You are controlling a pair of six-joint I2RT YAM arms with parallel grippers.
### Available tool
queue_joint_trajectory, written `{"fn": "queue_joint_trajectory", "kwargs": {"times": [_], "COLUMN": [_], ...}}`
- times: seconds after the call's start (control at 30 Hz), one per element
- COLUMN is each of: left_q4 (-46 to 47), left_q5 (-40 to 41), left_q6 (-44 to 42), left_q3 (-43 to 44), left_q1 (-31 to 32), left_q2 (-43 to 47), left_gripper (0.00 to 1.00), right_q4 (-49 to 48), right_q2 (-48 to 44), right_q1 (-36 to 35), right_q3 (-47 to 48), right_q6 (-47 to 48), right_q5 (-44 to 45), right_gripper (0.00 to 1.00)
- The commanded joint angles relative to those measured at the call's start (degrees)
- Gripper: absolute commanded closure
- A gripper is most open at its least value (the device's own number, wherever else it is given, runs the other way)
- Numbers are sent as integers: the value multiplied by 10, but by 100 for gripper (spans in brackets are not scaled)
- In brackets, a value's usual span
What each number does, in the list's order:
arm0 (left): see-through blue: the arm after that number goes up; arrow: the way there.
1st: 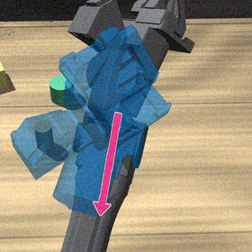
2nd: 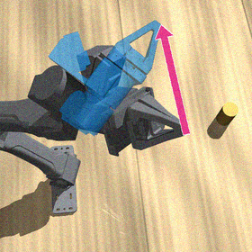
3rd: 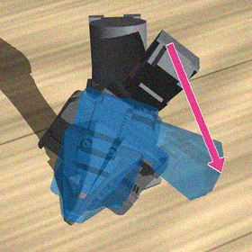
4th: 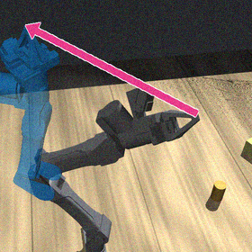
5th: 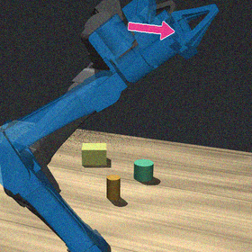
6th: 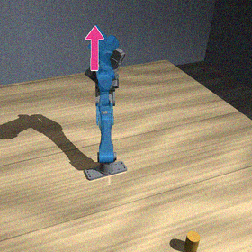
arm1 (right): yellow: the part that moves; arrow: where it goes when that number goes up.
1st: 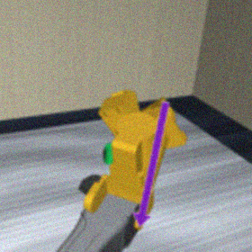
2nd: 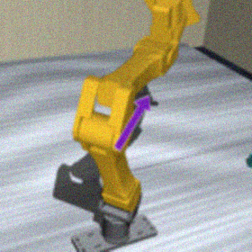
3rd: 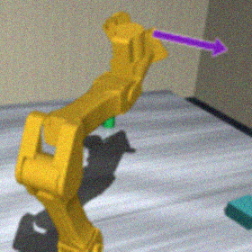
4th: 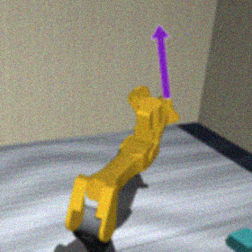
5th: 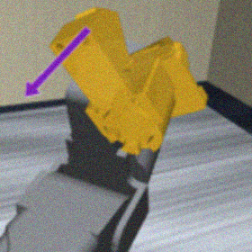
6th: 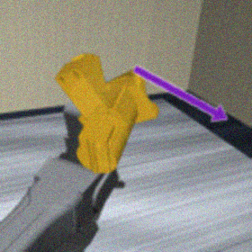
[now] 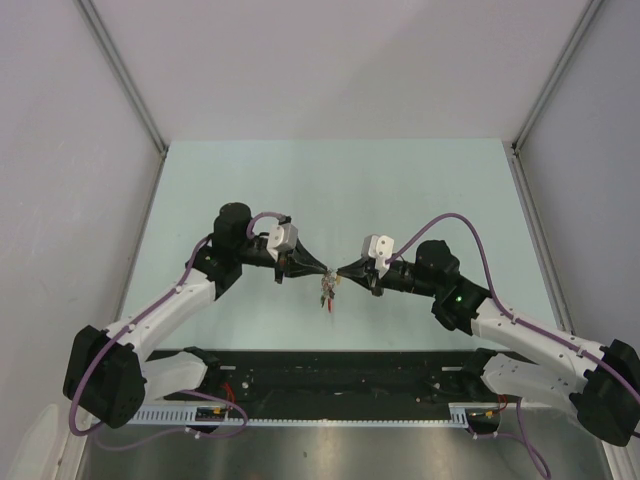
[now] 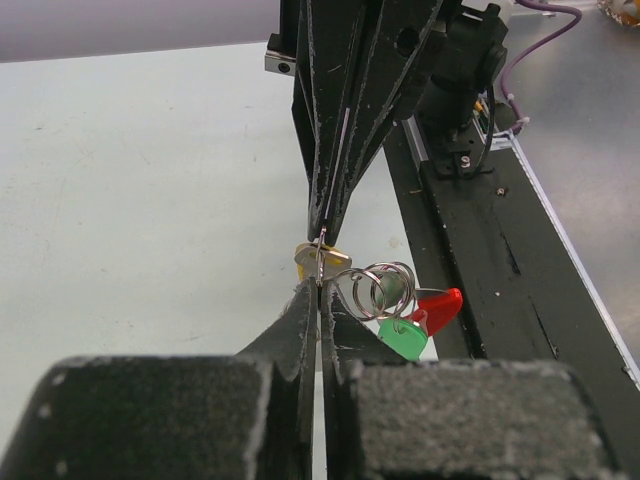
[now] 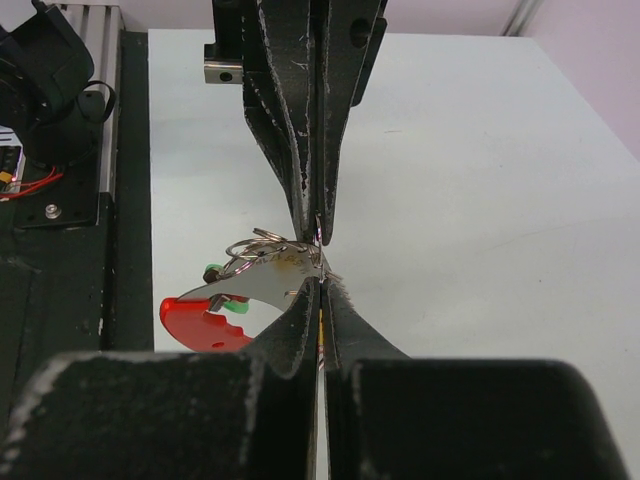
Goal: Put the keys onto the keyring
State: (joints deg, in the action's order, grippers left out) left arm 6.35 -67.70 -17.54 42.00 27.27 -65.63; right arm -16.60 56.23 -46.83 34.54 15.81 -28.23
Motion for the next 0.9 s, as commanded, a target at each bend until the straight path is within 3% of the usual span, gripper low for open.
{"fn": "queue_joint_trajectory", "kwargs": {"times": [0.0,0.87], "left_q4": [10,12], "left_q5": [-16,-24], "left_q6": [-6,-6], "left_q3": [10,11], "left_q1": [4,6], "left_q2": [12,11], "left_gripper": [99,99], "right_q4": [-30,-34], "right_q2": [-3,-2], "right_q1": [-2,-3], "right_q3": [1,2], "right_q6": [-7,-5], "right_q5": [12,-12], "right_gripper": [100,100]}}
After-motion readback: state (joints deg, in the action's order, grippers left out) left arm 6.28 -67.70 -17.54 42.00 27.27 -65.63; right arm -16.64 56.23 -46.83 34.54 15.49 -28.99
